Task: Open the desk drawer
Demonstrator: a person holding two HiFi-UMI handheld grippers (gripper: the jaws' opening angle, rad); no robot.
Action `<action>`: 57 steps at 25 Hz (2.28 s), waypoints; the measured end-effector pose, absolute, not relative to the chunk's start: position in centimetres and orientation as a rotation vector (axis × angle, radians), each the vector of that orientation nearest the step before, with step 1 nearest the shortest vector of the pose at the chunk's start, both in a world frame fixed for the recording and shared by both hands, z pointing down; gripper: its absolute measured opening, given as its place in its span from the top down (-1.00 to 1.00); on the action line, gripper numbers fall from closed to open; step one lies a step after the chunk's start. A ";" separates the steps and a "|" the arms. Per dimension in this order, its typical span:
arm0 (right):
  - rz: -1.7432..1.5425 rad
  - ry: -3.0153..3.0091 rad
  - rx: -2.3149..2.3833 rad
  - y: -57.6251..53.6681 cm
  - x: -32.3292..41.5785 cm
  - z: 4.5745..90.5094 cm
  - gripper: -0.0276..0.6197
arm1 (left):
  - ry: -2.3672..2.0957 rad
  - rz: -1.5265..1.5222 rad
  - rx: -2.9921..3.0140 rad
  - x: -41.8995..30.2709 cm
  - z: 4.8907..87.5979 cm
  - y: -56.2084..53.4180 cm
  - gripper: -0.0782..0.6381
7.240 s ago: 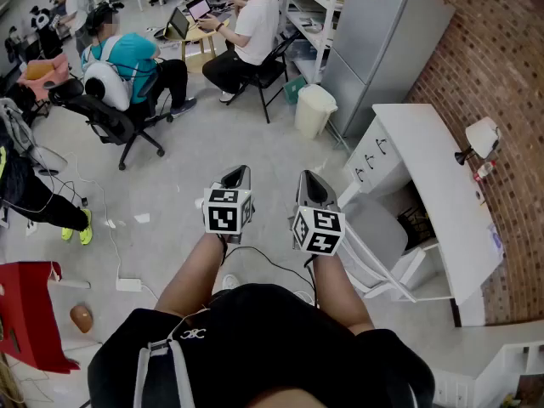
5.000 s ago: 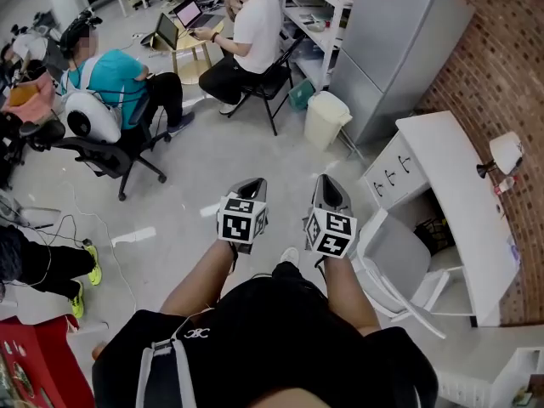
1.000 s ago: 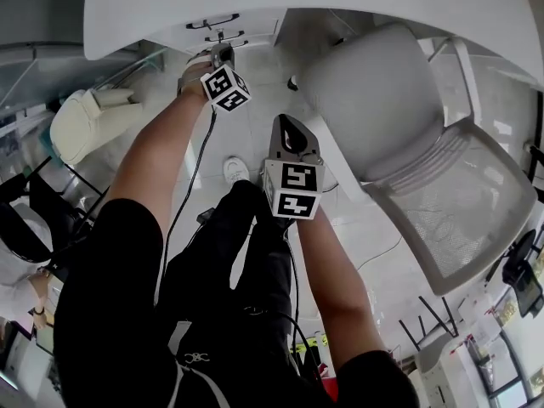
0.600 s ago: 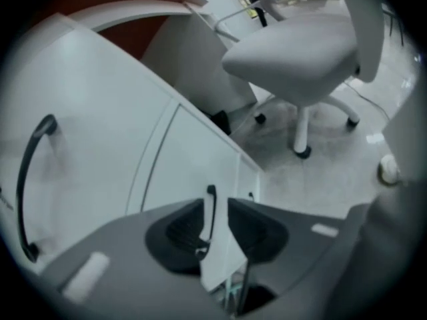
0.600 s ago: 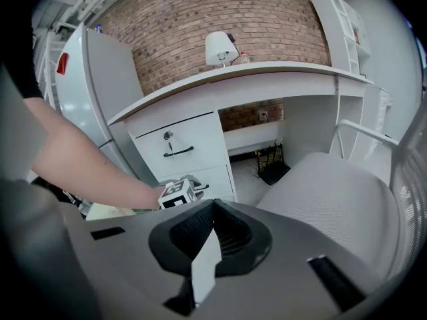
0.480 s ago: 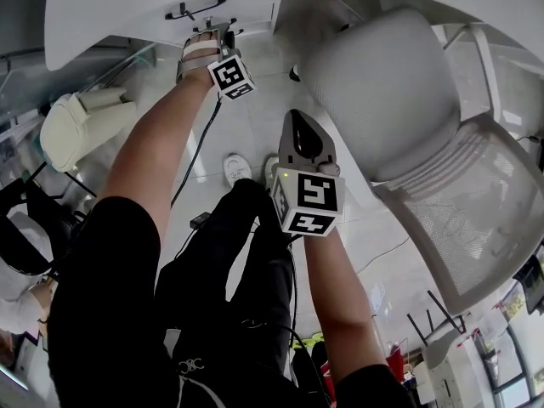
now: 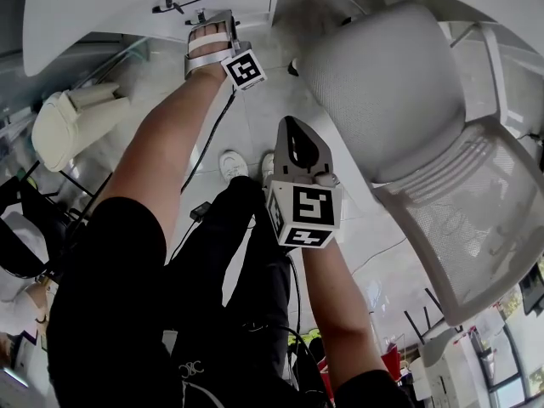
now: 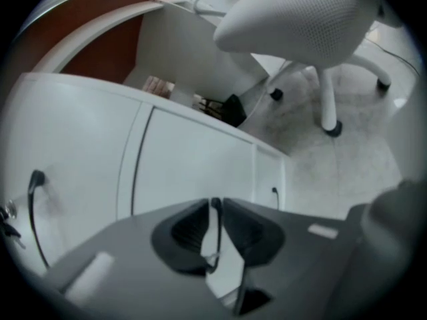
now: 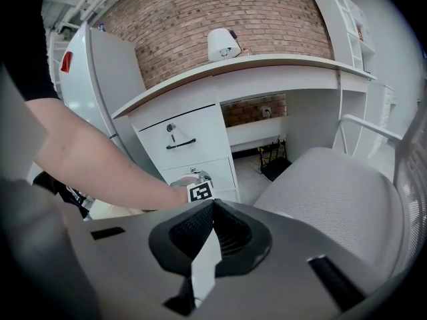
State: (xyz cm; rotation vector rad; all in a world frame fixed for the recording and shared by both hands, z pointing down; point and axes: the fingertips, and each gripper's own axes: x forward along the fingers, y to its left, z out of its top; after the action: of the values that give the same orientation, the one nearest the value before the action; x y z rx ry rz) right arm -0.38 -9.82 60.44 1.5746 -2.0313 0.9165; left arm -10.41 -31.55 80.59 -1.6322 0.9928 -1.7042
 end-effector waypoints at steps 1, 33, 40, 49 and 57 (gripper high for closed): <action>0.920 -2.031 1.575 -9.8 -0.3 60.5 0.92 | 1.008 -1.731 -1.626 -10.6 80.9 -31.7 0.62; 0.921 -2.050 1.541 -8.1 0.8 61.0 0.92 | 1.070 -1.836 -1.693 -13.2 81.9 -28.6 0.75; 0.921 -2.045 1.511 -7.0 1.4 61.7 0.92 | 1.100 -1.855 -1.715 -13.0 82.1 -26.3 0.74; 0.918 -2.075 1.458 -5.8 1.4 61.5 0.92 | 1.130 -1.887 -1.723 -12.8 82.1 -23.7 0.73; 0.907 -2.096 1.421 -5.9 1.9 61.0 0.92 | 0.999 -1.936 -1.784 -11.3 83.0 -18.8 0.79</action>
State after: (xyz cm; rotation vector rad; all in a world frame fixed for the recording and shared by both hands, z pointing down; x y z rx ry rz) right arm 1.87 -5.95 61.03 1.4212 -2.0959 0.9072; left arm -11.29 -18.78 82.97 -1.7838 0.9992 -1.9362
